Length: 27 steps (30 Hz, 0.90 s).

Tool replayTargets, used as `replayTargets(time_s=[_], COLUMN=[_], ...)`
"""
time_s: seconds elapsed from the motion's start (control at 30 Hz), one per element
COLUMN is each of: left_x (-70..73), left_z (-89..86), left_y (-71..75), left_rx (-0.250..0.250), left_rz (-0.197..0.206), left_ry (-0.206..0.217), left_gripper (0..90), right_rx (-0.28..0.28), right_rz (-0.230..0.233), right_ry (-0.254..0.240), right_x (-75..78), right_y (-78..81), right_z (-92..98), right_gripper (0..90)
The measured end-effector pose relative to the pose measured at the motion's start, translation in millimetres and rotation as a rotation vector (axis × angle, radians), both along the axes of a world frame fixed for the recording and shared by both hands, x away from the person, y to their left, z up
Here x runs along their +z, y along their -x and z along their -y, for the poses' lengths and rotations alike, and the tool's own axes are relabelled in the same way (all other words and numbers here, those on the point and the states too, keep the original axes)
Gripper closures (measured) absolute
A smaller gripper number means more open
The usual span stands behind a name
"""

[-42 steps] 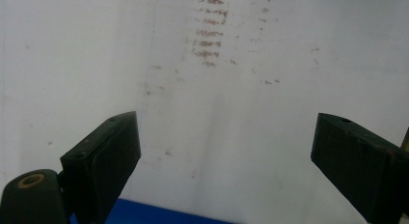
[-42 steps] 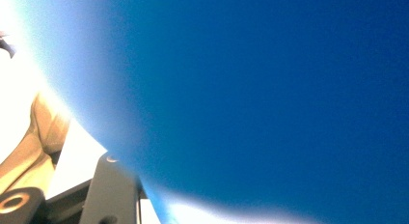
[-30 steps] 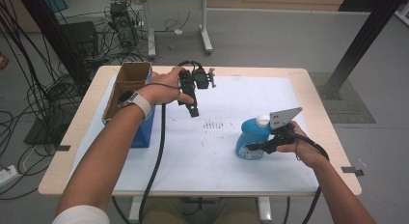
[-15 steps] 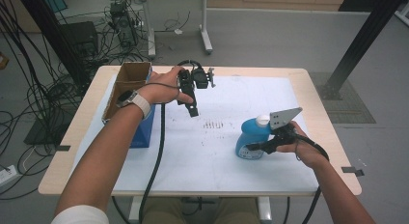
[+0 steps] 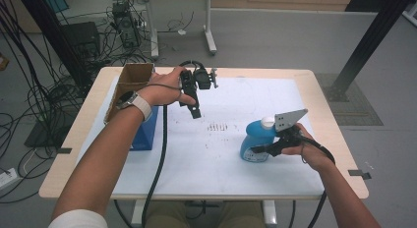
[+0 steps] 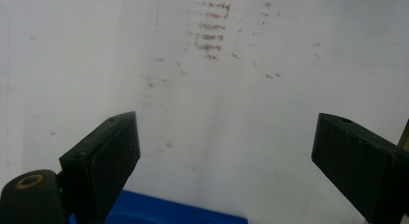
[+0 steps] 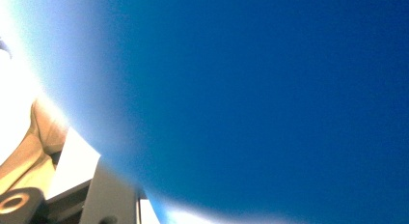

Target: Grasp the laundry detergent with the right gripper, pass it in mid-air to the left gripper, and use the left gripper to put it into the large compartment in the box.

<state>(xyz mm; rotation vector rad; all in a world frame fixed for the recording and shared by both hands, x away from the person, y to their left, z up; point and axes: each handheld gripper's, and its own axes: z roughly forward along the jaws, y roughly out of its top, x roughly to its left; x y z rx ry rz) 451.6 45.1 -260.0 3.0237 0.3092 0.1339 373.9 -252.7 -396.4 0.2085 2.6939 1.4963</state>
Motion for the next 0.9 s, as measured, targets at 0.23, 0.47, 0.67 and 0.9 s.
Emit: replayTargets(time_s=[0.23, 0.47, 0.67, 0.9], left_x=[3.3, 7.7, 13.9, 24.0], left_z=[2.4, 2.6, 0.0, 1.0], left_y=[2.8, 5.7, 8.3, 16.4], left_rx=[0.001, -0.003, -0.005, -0.021], left_rz=[-0.004, -0.003, -0.006, -0.008], left_ry=[-0.009, -0.02, -0.029, -0.037], left_gripper=[10.1, 9.6, 9.5, 9.8], right_rx=[-0.002, 0.003, 0.016, 0.024], right_rz=[0.004, 0.009, 0.003, 0.003], right_ry=[0.002, 0.019, 0.022, 0.009], right_x=[0.4, 2.8, 11.4, 29.8], right_y=[0.7, 1.3, 3.6, 6.9], right_z=[-0.5, -2.3, -7.8, -15.0], right_gripper=[44.0, 44.0, 44.0, 44.0])
